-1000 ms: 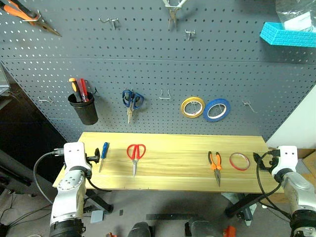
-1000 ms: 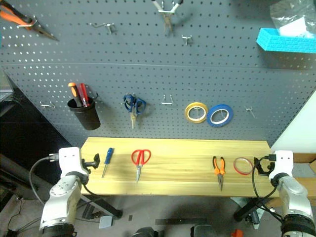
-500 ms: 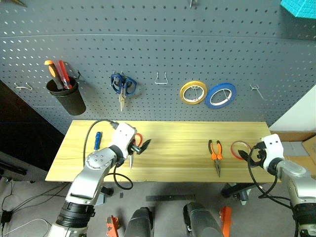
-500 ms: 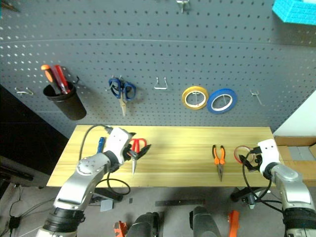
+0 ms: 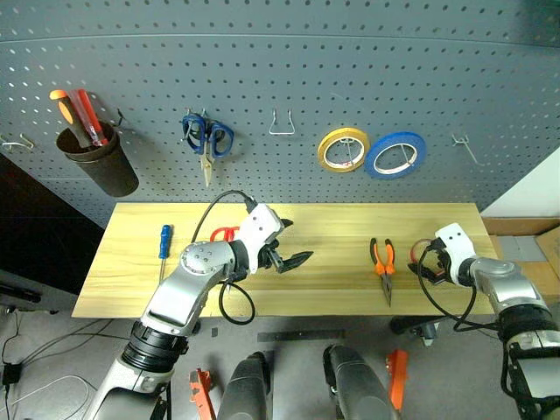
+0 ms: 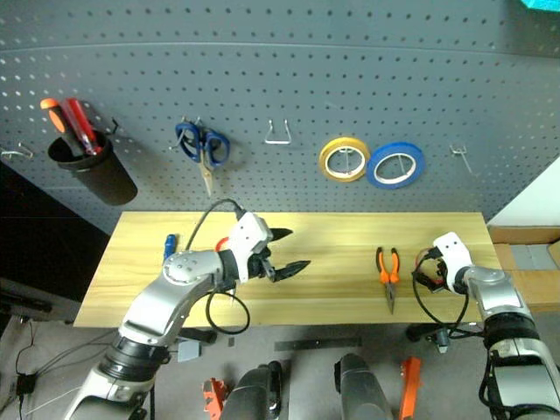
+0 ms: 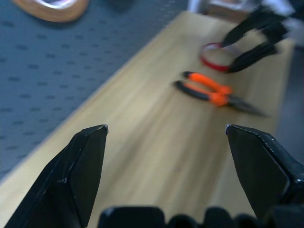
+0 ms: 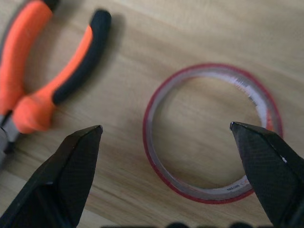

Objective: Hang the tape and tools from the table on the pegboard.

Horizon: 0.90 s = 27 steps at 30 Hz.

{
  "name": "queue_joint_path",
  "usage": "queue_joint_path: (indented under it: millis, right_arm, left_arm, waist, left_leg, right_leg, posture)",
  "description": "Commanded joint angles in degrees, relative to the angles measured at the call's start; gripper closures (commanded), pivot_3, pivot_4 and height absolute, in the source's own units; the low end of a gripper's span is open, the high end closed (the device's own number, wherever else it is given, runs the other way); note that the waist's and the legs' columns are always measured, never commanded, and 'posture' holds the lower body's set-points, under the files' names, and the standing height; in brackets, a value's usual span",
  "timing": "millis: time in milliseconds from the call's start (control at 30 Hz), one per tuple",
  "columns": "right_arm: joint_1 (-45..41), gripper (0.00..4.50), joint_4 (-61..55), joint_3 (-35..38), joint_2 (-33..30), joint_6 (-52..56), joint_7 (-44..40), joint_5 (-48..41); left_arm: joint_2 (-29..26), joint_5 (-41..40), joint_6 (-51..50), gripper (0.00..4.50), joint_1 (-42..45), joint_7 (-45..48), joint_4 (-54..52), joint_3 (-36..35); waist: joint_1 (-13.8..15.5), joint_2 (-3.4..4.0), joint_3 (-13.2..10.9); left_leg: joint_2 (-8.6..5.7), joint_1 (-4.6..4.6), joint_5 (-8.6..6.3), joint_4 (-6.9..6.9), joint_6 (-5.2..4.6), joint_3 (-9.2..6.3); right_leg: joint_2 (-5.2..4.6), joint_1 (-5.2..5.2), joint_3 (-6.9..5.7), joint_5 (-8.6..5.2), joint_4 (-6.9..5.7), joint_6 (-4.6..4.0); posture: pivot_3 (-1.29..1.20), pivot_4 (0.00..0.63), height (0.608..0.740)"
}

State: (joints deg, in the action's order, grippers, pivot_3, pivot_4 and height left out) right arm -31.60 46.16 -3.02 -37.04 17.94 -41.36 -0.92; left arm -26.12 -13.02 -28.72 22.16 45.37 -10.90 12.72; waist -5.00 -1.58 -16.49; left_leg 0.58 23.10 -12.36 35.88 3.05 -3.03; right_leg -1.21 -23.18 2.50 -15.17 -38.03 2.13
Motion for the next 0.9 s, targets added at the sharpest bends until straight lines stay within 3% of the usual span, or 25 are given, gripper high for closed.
queue_joint_path:
  millis: [33,100,200,567,733,900]
  right_arm:
    - [-3.0,0.0,6.1,-1.9,-1.1,-1.7,-3.0,2.6]
    - [-5.0,0.0,9.8,-3.6,-1.0,-2.6,-3.6,4.7]
    - [-6.8,0.65,13.8,-5.4,-0.7,-4.6,-3.1,7.5]
    - [-7.6,4.32,17.9,-10.8,0.3,-7.9,-5.2,13.3]
    - [-3.5,4.47,12.0,-8.7,-0.8,-6.7,-6.9,11.1]
    - [8.3,4.47,-8.4,-2.0,-5.6,-3.0,-4.8,7.4]
  left_arm:
    - [-0.8,-2.0,-0.3,0.25,0.5,2.9,-3.6,0.6]
    - [-0.9,-2.7,-0.9,0.25,0.3,3.7,-4.3,0.6]
    - [-0.6,-2.9,-1.5,0.22,0.7,3.6,-4.3,0.4]
    - [0.2,-2.9,-0.5,0.22,0.9,4.3,-5.5,2.2]
    - [1.0,-3.4,1.9,0.22,1.3,5.3,-7.0,3.2]
    - [2.0,-4.2,3.1,0.22,2.1,6.3,-7.6,3.1]
  waist:
    - [0.0,0.01,-0.1]
    - [0.0,-0.01,-0.2]
    - [0.0,-0.06,-0.2]
    - [0.1,-0.32,-0.2]
    - [0.1,-0.44,-0.1]
    - [0.4,-0.38,-0.2]
  left_leg:
    - [0.01,0.0,0.0,0.0,0.0,0.0]
    - [0.01,0.0,-0.01,0.01,0.01,0.01]
    - [0.01,-0.01,-0.01,0.06,0.02,0.03]
    - [-0.01,-0.02,-0.01,0.22,0.03,0.03]
    - [0.01,-0.04,-0.01,0.22,0.03,0.01]
    - [0.01,0.02,-0.02,0.18,0.04,-0.04]
  right_leg:
    - [0.01,0.0,0.0,0.03,0.01,-0.04]
    - [0.01,-0.01,0.01,0.02,0.01,-0.04]
    - [0.01,0.0,0.03,0.01,0.01,0.05]
    - [-0.01,0.1,0.07,0.13,0.04,0.3]
    - [-0.01,0.13,0.06,0.14,0.04,0.3]
    - [-0.02,0.12,0.04,0.13,0.08,0.31]
  posture:
    - [-0.12,0.305,0.74]
    - [-0.11,0.303,0.74]
    - [-0.1,0.303,0.74]
    - [-0.12,0.29,0.74]
    - [-0.14,0.29,0.74]
    - [-0.16,0.299,0.74]
